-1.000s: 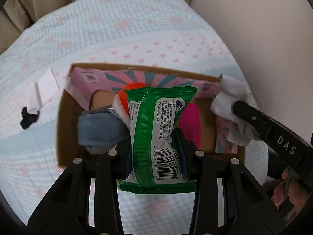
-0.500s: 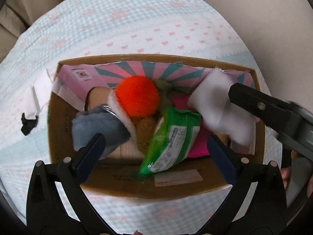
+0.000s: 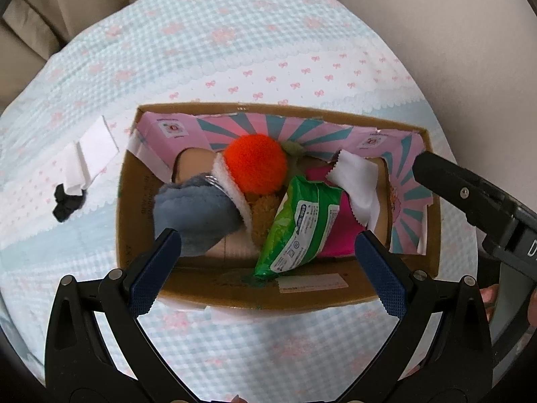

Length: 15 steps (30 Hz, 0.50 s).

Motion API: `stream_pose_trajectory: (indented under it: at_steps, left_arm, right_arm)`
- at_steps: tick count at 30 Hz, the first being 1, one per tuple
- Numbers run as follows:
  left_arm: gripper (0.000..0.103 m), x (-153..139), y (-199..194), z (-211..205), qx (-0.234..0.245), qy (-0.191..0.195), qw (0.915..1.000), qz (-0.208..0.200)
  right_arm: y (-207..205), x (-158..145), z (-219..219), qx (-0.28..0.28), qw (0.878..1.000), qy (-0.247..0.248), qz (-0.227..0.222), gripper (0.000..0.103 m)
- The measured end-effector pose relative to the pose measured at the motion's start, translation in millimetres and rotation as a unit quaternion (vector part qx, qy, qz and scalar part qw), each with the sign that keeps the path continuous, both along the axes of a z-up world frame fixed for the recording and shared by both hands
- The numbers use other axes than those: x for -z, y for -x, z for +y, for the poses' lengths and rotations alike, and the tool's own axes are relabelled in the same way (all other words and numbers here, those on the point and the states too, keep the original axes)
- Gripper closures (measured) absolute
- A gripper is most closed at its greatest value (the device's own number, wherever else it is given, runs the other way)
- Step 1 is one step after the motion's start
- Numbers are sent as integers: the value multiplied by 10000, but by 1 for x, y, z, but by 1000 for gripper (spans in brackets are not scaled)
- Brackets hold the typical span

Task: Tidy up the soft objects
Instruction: 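Open both grippers to drop the pack and sock into the box, lift away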

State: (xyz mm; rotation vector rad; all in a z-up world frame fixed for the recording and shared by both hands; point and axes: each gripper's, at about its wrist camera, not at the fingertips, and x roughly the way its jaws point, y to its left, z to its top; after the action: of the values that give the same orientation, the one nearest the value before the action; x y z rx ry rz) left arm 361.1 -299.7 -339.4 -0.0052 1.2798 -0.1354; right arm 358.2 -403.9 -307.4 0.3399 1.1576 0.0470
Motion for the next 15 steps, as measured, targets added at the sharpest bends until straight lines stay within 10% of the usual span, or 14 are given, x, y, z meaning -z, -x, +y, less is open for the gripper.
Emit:
stream_pose_trajectory:
  at_steps: [15]
  left_arm:
    - [0, -82, 52, 28, -31, 3, 9968, -793]
  right_arm:
    - [48, -85, 19, -47, 9956, 539, -771, 1]
